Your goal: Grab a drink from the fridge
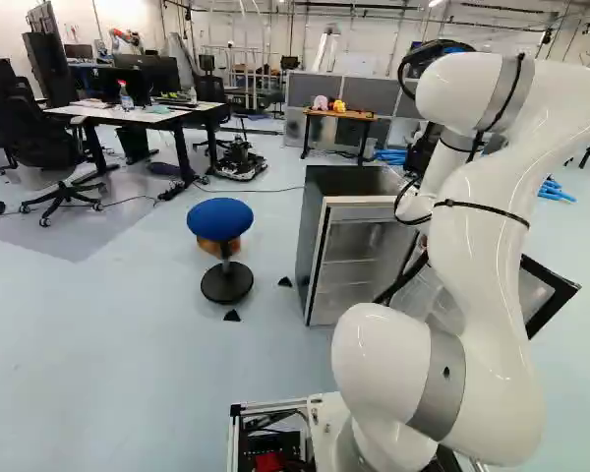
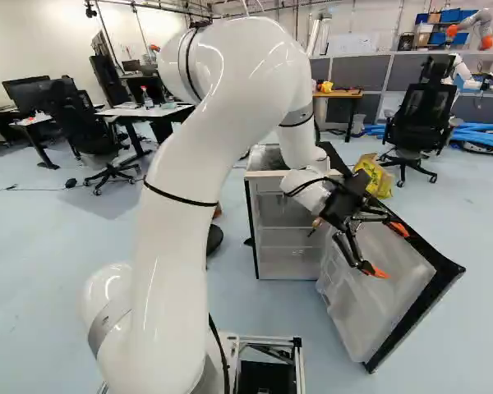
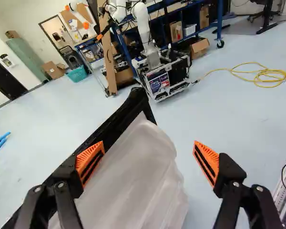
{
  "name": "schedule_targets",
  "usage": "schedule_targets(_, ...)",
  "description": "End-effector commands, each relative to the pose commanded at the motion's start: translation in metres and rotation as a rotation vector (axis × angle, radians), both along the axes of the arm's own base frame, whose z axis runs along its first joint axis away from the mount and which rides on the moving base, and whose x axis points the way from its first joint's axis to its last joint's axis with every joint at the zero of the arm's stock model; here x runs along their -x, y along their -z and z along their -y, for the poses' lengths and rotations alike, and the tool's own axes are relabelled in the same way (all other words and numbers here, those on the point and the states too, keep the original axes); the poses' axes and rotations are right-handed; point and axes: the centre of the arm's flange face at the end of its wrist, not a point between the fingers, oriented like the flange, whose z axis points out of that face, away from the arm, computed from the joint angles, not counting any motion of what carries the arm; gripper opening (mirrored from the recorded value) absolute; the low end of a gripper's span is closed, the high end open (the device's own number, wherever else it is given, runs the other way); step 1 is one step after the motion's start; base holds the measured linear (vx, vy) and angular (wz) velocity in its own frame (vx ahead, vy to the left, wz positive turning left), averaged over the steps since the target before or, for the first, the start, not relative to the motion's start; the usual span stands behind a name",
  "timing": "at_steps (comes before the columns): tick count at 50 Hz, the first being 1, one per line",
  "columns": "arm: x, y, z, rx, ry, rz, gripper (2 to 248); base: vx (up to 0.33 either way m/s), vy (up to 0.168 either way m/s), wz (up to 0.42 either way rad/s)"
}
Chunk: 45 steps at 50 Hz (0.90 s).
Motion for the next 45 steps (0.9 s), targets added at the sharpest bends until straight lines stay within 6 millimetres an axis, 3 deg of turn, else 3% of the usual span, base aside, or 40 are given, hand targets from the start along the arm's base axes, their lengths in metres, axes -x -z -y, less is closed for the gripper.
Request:
schedule_targets(21, -0.011, 0.002, 0.029, -0.001, -0.043, 0.040, 247, 0.000, 0.000, 0.000)
schedule_targets(45, -0.010, 0.002, 0.030, -0.018, -0.190, 0.028, 247, 0.000, 0.000, 0.000)
